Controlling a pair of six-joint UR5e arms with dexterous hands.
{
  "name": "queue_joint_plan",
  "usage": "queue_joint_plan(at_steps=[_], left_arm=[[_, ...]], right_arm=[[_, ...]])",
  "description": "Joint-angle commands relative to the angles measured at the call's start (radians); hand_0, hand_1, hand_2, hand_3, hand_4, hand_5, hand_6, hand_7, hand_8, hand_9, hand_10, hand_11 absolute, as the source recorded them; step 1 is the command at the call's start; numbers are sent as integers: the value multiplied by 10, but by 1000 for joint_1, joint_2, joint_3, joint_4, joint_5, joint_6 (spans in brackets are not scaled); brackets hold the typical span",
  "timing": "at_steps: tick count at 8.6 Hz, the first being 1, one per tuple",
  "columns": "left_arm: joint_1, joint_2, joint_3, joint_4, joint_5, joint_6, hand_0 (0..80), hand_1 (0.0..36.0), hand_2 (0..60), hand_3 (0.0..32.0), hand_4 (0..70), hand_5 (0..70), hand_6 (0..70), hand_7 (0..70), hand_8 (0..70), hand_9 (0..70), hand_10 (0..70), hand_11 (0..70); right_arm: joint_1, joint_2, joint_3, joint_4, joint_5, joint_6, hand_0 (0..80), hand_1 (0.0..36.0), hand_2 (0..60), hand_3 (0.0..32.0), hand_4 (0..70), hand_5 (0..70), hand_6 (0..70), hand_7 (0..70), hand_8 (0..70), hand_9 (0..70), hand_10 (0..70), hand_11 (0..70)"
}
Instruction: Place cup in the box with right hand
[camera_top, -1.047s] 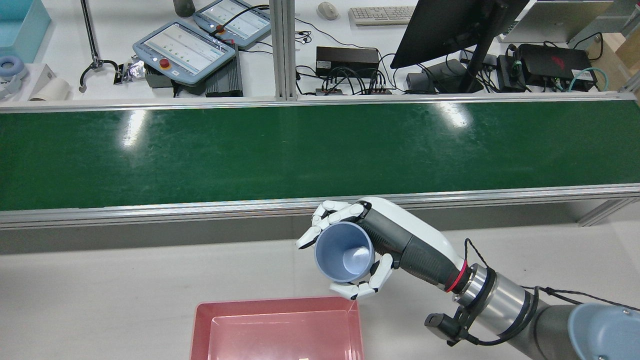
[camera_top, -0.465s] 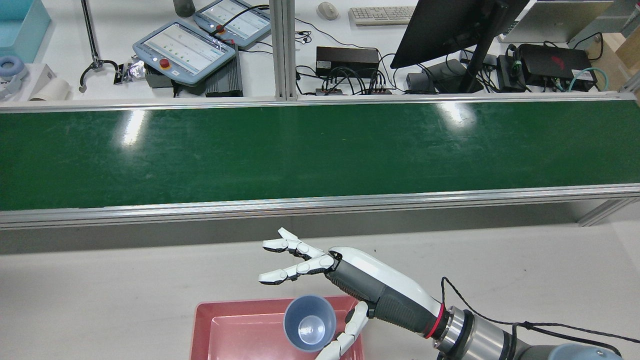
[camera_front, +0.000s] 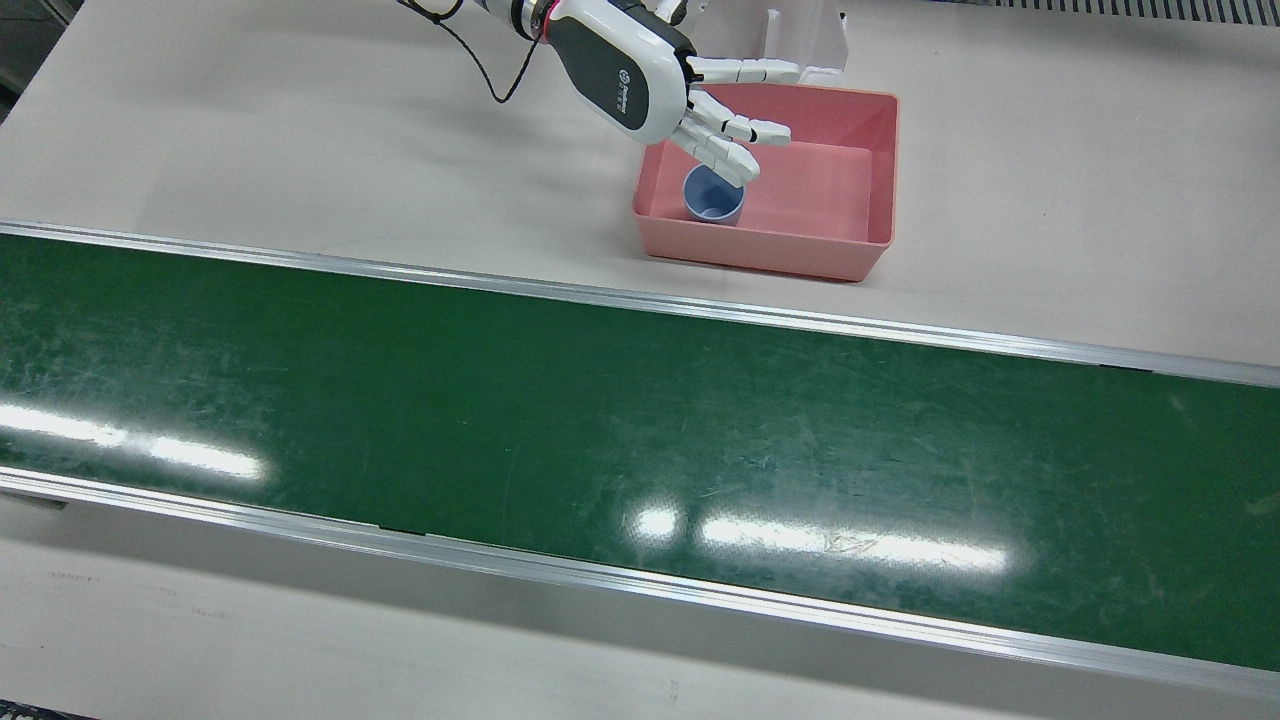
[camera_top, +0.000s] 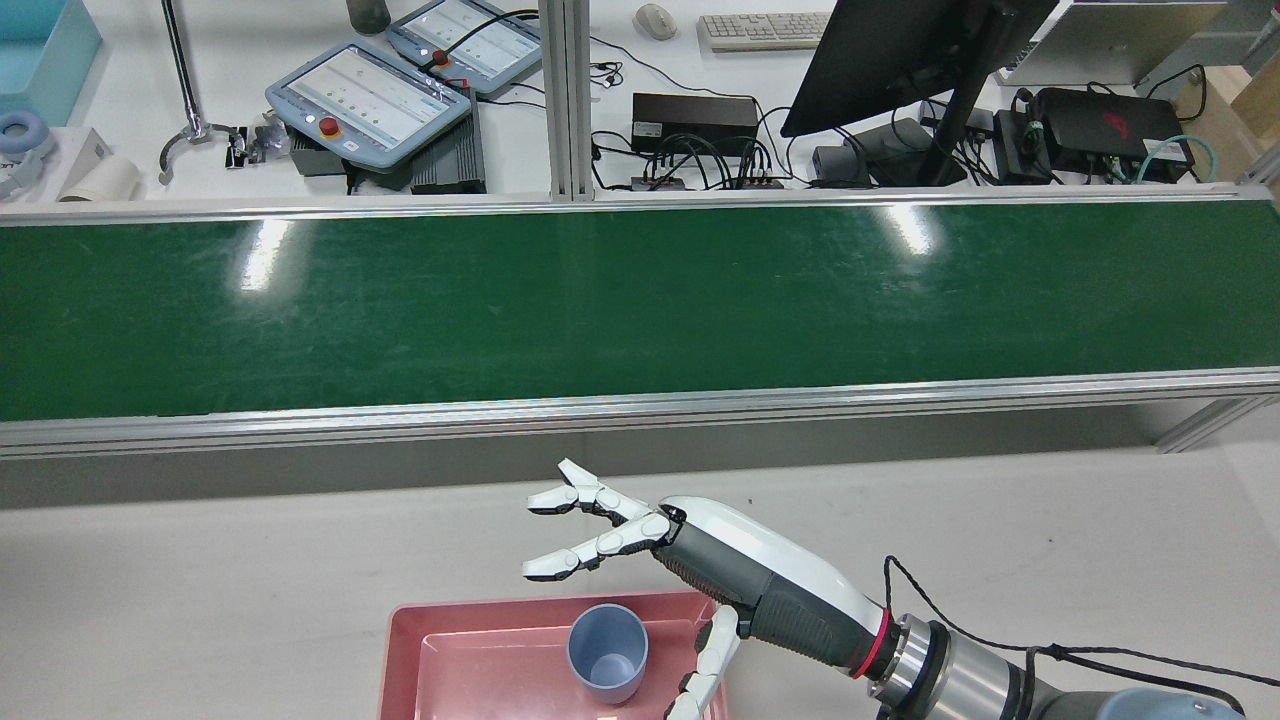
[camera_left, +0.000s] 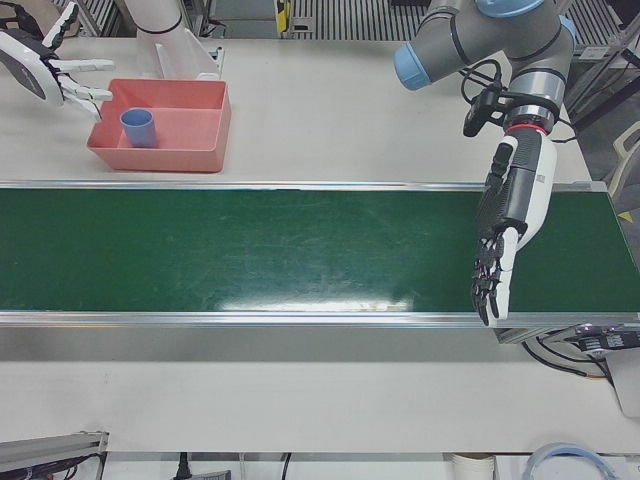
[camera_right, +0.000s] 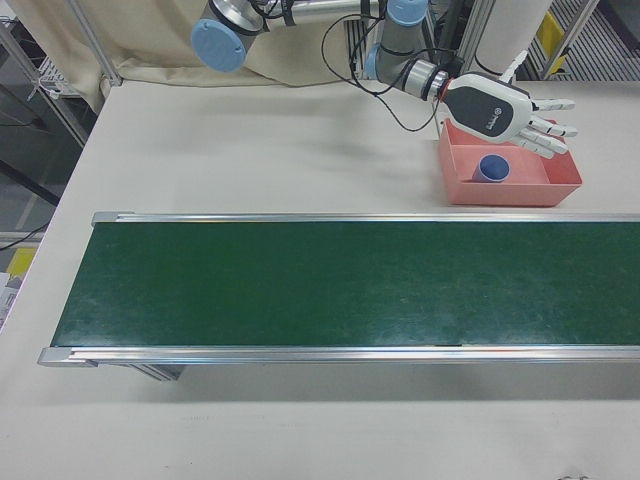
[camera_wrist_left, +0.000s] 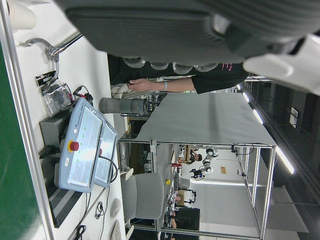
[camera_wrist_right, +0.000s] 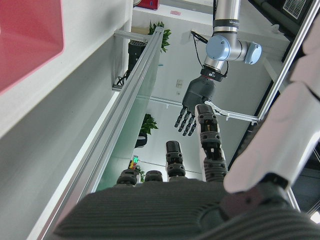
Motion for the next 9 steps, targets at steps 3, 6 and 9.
queue_joint_plan(at_steps=[3,6,9], left_arm=[[0,0,-1,0,0,0,0,0,0,0,0,0,0,0,0,0,0,0],[0,0,-1,-2,-1,0,0,0,0,0,0,0,0,0,0,0,0,0],[0,0,1,-2,-1,0,0,0,0,0,0,0,0,0,0,0,0,0]], right_arm=[[454,-128,1,-7,-89,184,518,360,600,0,209,124,220,700,251,465,193,308],[836,-135,-215,-2,-213,335,520,356,600,0,210,129,234,700,298,522,229,359],[1081,-136,-425,28,-280,357,505,341,600,0,134,124,202,700,276,481,225,354]])
